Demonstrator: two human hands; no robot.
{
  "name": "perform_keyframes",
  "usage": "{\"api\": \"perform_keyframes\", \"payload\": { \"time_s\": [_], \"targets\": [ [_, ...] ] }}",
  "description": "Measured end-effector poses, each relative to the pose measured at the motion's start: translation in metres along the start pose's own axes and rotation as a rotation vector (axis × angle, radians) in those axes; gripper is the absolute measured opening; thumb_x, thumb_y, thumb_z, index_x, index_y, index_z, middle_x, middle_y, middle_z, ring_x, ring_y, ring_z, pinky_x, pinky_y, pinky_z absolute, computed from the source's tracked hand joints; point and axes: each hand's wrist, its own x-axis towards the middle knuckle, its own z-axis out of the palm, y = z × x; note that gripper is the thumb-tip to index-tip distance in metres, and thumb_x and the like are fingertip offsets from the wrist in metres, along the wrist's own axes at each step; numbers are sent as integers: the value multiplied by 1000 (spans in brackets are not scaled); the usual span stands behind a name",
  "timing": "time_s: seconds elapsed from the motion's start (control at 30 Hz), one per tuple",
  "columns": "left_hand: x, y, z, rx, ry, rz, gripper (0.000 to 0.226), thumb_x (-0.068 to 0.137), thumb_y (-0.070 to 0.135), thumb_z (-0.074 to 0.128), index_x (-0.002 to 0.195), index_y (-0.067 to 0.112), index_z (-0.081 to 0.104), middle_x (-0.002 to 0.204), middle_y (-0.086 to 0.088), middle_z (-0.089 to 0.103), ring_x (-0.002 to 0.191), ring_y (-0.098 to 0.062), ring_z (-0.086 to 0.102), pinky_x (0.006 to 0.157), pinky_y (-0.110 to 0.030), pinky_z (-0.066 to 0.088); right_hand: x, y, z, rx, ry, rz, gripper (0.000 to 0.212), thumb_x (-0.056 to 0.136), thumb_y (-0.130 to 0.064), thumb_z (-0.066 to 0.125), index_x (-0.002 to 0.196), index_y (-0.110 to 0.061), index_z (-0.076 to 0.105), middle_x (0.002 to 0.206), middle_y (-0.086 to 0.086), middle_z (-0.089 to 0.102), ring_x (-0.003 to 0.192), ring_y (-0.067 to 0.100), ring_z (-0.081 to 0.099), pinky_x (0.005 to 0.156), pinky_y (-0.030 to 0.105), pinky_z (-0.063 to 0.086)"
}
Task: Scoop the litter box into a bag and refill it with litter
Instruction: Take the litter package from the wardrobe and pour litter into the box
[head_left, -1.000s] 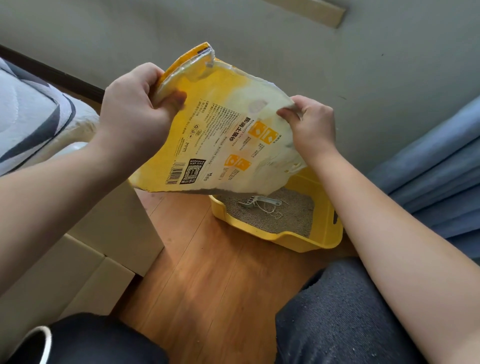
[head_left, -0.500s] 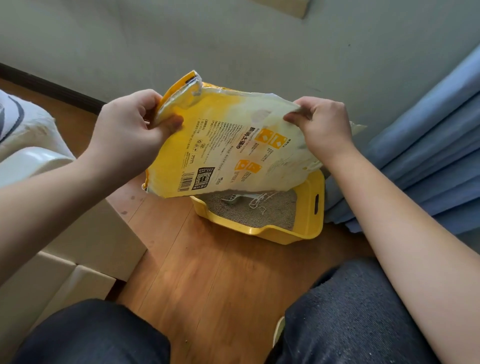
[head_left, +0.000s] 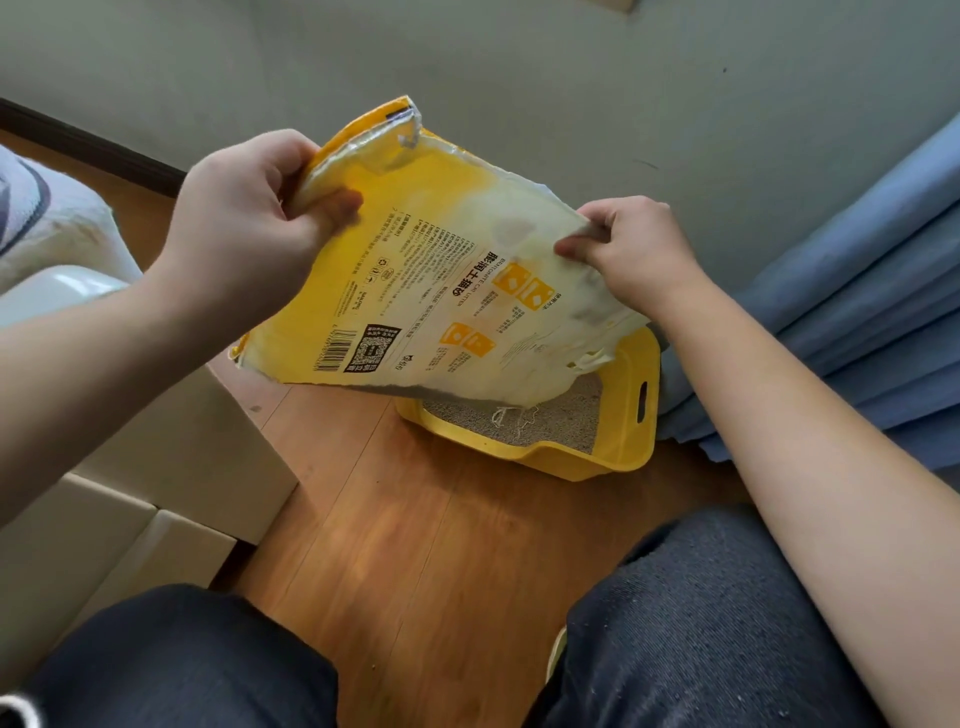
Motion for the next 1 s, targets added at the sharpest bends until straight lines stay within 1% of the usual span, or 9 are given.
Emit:
{"api": "perform_keyframes", "payload": {
  "time_s": [0.17, 0.3, 0.4, 0.5, 0.6, 0.73, 0.8, 0.9, 1.0],
  "targets": [
    [4, 0, -4, 34, 39, 11, 21, 94, 32, 62, 102, 13, 62, 91, -8, 65, 82, -23, 63, 66, -32, 52, 0, -5, 4, 10, -33, -1, 8, 85, -26, 69, 84, -19, 72, 78, -4, 67, 78, 16, 58, 64, 20, 43],
    [4, 1, -7, 47, 65, 13, 19, 95, 31, 61, 102, 13, 60, 90, -9, 64, 83, -28, 62, 71, -43, 54, -2, -10, 9, 27, -60, -5, 8, 85, -26, 70, 86, -18, 73, 84, 0, 71, 86, 20, 63, 77, 28, 48],
    [4, 1, -7, 36, 71, 16, 17, 95, 30, 60, 103, 16, 60, 90, -2, 63, 85, -24, 62, 70, -35, 52, -2, -12, 9, 25, -67, -7, 9, 86, -26, 69, 86, -18, 73, 85, 1, 71, 87, 21, 64, 76, 29, 48],
    [4, -1, -6, 36, 66, 9, 20, 95, 31, 60, 104, 13, 60, 91, -7, 63, 84, -26, 62, 68, -32, 51, -3, -12, 5, 27, -51, -8, 8, 86, -27, 69, 84, -19, 72, 85, 1, 70, 86, 21, 64, 77, 31, 50],
    [4, -2, -4, 42, 59, 6, 22, 95, 32, 61, 104, 12, 61, 92, -10, 64, 83, -28, 61, 67, -35, 50, -3, -11, 0, 17, -38, -1, 7, 86, -26, 69, 82, -21, 71, 83, 0, 70, 85, 22, 64, 77, 32, 51],
    [3, -1, -3, 45, 43, 1, 24, 94, 32, 61, 103, 10, 61, 92, -12, 64, 84, -31, 62, 73, -49, 54, -5, -11, -5, 5, -41, 6, 6, 85, -25, 69, 82, -21, 71, 83, 0, 70, 85, 20, 64, 77, 30, 50],
    [3, 0, -2, 32, 37, 0, 24, 94, 32, 61, 104, 10, 61, 93, -11, 64, 85, -29, 62, 73, -48, 55, -6, -11, -6, 1, -38, 11, 6, 85, -25, 69, 82, -21, 71, 83, -1, 70, 85, 21, 64, 77, 30, 51],
    [2, 2, 1, 7, 30, 3, 24, 94, 32, 62, 105, 11, 61, 94, -8, 65, 85, -24, 64, 70, -37, 55, -6, -8, -8, -8, -9, 18, 7, 85, -26, 69, 81, -22, 70, 80, -2, 68, 83, 21, 64, 74, 30, 50],
    [1, 2, 2, -8, 2, 5, 25, 94, 33, 62, 104, 11, 62, 95, -9, 66, 86, -24, 65, 73, -42, 57, -5, -4, -12, -15, 47, 13, 8, 86, -28, 69, 82, -21, 70, 78, -3, 68, 79, 21, 62, 71, 31, 50]
  ]
}}
